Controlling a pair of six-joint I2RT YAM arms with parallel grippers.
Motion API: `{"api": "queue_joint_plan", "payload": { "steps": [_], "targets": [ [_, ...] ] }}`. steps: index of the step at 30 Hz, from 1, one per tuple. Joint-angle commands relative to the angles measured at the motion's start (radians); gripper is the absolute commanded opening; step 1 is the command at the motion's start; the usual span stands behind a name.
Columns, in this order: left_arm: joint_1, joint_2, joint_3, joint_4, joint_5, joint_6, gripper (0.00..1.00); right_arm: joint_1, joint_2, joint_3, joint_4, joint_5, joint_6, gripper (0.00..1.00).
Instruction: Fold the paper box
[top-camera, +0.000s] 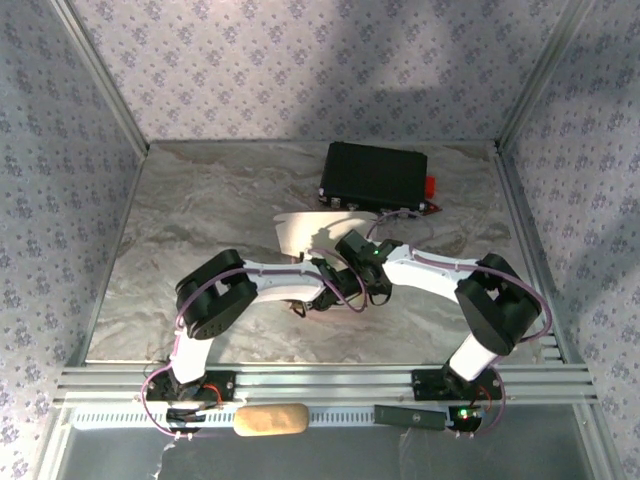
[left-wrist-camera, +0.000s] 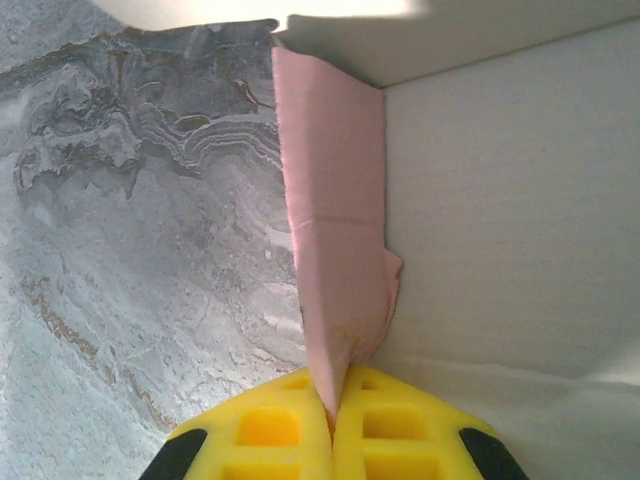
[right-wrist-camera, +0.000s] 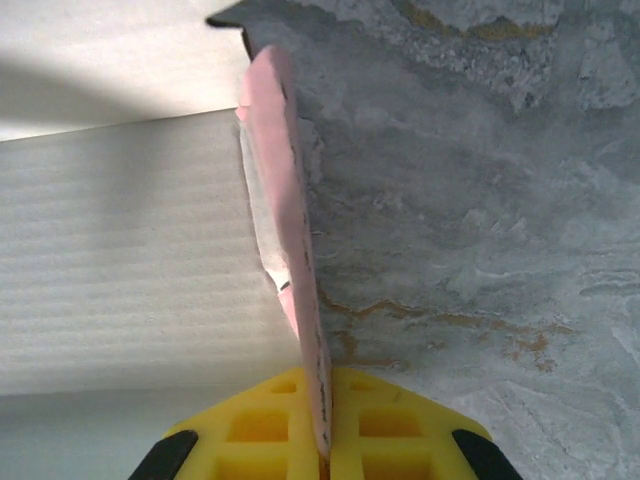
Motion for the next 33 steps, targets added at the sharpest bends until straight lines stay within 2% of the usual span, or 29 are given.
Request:
{"api": "queue_joint_plan", "payload": {
  "steps": [1, 7, 13, 18, 22, 24, 27, 33],
  "targets": [
    [-0.015, 0.124, 0.037, -0.142, -0.094, -0.039, 0.0, 0.05, 0.02, -0.006, -0.035, 0.06, 0.043, 0.0],
    [-0.03, 0.154, 0.061, -0.216, -0.162, -0.133, 0.0, 0.034, 0.006, -0.027, -0.024, 0.028, 0.049, 0.0],
    [-0.03, 0.152, 0.04, -0.073, -0.081, -0.031, 0.0, 0.032, -0.002, -0.027, 0.002, 0.012, 0.036, 0.0],
    [-0.02, 0.164, 0.026, -0.036, -0.025, -0.002, 0.0, 0.031, -0.009, -0.041, 0.007, 0.013, 0.038, 0.0],
    [-0.012, 0.146, -0.016, 0.041, 0.051, 0.027, 0.12, 0.029, -0.017, -0.039, 0.001, 0.014, 0.04, 0.0],
    [-0.008, 0.118, -0.041, 0.081, 0.086, 0.037, 0.25, 0.027, -0.021, -0.038, -0.001, 0.016, 0.041, 0.0],
    [-0.007, 0.07, -0.061, 0.093, 0.105, 0.043, 0.37, 0.024, -0.026, -0.037, -0.005, 0.017, 0.041, 0.0],
    [-0.008, -0.021, -0.046, 0.059, 0.091, 0.052, 0.44, 0.02, -0.032, -0.041, -0.006, 0.022, 0.041, 0.0]
  ]
}}
